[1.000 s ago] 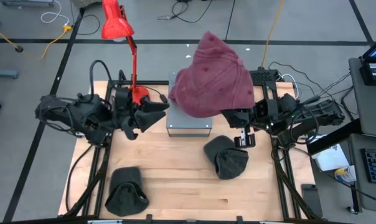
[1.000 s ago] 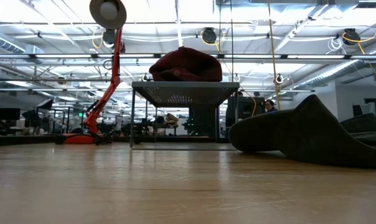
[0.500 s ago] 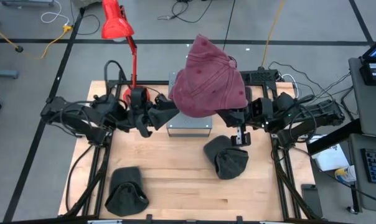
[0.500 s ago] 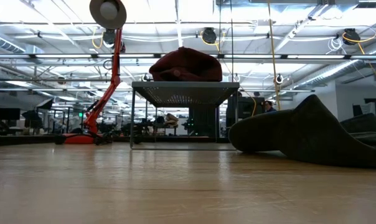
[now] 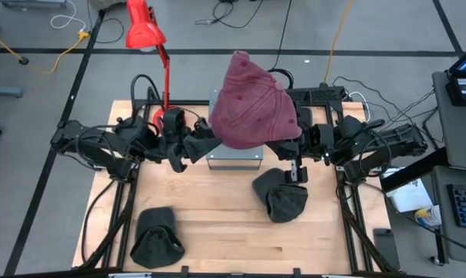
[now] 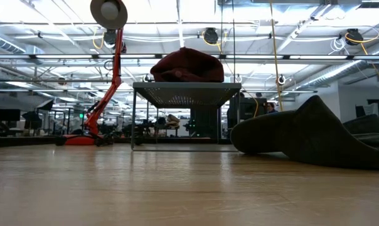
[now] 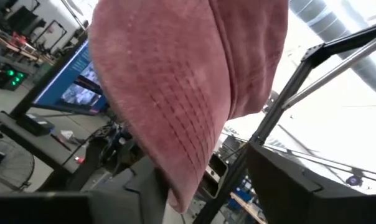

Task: Pick & Place hat
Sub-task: Stack the red cap on top of the red caps on the shelf

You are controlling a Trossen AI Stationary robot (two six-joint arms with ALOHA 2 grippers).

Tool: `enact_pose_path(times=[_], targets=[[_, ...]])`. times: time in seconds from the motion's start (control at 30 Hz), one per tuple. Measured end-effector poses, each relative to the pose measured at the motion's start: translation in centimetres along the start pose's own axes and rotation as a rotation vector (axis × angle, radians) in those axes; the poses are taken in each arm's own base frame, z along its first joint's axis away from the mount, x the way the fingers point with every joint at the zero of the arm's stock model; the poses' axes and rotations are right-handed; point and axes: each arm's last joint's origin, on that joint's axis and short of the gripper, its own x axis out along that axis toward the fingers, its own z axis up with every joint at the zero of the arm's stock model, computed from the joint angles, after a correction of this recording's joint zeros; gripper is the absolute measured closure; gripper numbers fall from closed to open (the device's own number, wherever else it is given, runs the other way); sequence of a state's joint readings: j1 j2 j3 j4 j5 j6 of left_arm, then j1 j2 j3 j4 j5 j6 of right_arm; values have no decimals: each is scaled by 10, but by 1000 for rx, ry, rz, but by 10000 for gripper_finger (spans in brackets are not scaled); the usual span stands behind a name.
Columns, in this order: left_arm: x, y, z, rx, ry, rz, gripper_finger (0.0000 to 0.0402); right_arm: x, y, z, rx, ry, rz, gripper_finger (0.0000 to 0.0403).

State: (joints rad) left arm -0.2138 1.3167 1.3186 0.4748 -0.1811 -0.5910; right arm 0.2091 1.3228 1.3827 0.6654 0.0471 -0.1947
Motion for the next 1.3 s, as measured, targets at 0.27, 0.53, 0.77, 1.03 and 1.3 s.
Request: enact_pose_path(times=[0.27,0.53,0.77,1.03,1.3], targets=[[0,0,0,-20,2,0,301,0,0,0,1,0,1,394],[-1,-2,1,-12,17,-46,371,0,0,-1,45,16,0,394],[-1,-3,2,4,39,-92,386,0,0,-2,48,29,1,372],[-2,-3,3,-10,44,-80,393,0,1,-6,-12,64,6,288],[-16,-7,27,-24,62,-108,394,-7,3,-16,98,249,30,216]])
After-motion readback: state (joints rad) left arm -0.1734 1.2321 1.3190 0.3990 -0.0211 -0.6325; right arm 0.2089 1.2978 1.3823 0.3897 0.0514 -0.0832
